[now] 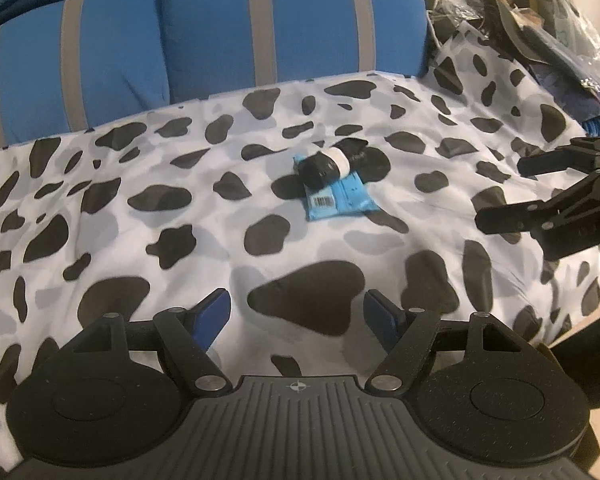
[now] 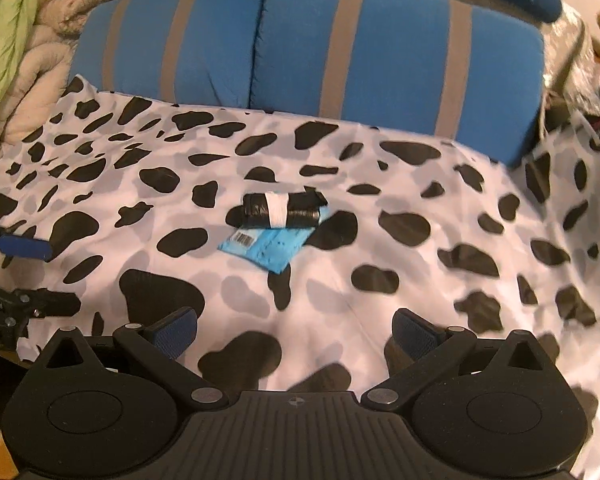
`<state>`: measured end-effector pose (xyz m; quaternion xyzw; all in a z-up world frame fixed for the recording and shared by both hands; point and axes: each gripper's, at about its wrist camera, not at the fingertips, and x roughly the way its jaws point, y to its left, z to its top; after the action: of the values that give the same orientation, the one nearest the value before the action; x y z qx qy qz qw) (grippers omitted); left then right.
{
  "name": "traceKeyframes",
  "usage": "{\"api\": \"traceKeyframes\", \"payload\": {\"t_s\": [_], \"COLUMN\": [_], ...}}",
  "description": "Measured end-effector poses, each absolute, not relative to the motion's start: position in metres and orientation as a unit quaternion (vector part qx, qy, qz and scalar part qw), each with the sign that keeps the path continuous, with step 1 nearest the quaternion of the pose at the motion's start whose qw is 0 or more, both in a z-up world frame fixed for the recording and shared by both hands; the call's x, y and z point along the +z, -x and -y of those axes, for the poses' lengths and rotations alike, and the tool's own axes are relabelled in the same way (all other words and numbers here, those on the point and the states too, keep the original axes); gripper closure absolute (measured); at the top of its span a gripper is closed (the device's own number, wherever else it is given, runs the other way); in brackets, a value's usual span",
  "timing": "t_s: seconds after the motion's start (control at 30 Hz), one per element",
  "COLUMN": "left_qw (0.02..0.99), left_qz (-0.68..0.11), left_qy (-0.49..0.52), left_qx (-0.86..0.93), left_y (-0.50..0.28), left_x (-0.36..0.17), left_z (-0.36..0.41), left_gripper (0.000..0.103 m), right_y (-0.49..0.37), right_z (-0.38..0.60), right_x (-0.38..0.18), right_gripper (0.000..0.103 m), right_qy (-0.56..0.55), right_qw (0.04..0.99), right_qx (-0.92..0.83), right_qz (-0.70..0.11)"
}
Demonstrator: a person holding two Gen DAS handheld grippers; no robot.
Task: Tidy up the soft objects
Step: 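Raise both open grippers from the box and move back over the bed, then lower right gripper onto the black taped roll and close on it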
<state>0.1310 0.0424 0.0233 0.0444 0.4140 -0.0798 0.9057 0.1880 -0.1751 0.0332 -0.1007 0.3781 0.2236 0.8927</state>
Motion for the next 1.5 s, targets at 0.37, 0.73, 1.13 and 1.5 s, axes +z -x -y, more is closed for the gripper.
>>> {"api": "traceKeyframes", "payload": {"t_s": [0.37, 0.73, 1.13, 1.5], "left_qw": [0.907, 0.908, 0.905, 0.902], "left_qz": [-0.415, -0.416, -0.423, -0.428], "left_qy": [-0.027, -0.022, -0.01, -0.015], "left_qx": [-0.061, -0.054, -0.047, -0.055], "left_y": [-0.159, -0.184, -0.2, -0.2], "left_x": [0.022, 0.02, 0.02, 0.021], "left_z": [-0.054, -0.063, -0.069, -0.066], "left_gripper": [0.03, 0.03, 0.03, 0.03], "right_y": [-0.224, -0.263, -0.305, -0.342], "right_z": [0.156, 0.138, 0.108, 0.086], "right_x": [0.023, 0.009, -0.009, -0.039], "right_gripper": [0.0, 0.0, 0.0, 0.0], "right_qy": [0.119, 0.129, 0.137, 0.132], "right_qw": [0.883, 0.878, 0.87, 0.867], "right_qx": [0.244, 0.253, 0.26, 0.263], "right_qz": [-0.382, -0.385, -0.396, -0.402]}}
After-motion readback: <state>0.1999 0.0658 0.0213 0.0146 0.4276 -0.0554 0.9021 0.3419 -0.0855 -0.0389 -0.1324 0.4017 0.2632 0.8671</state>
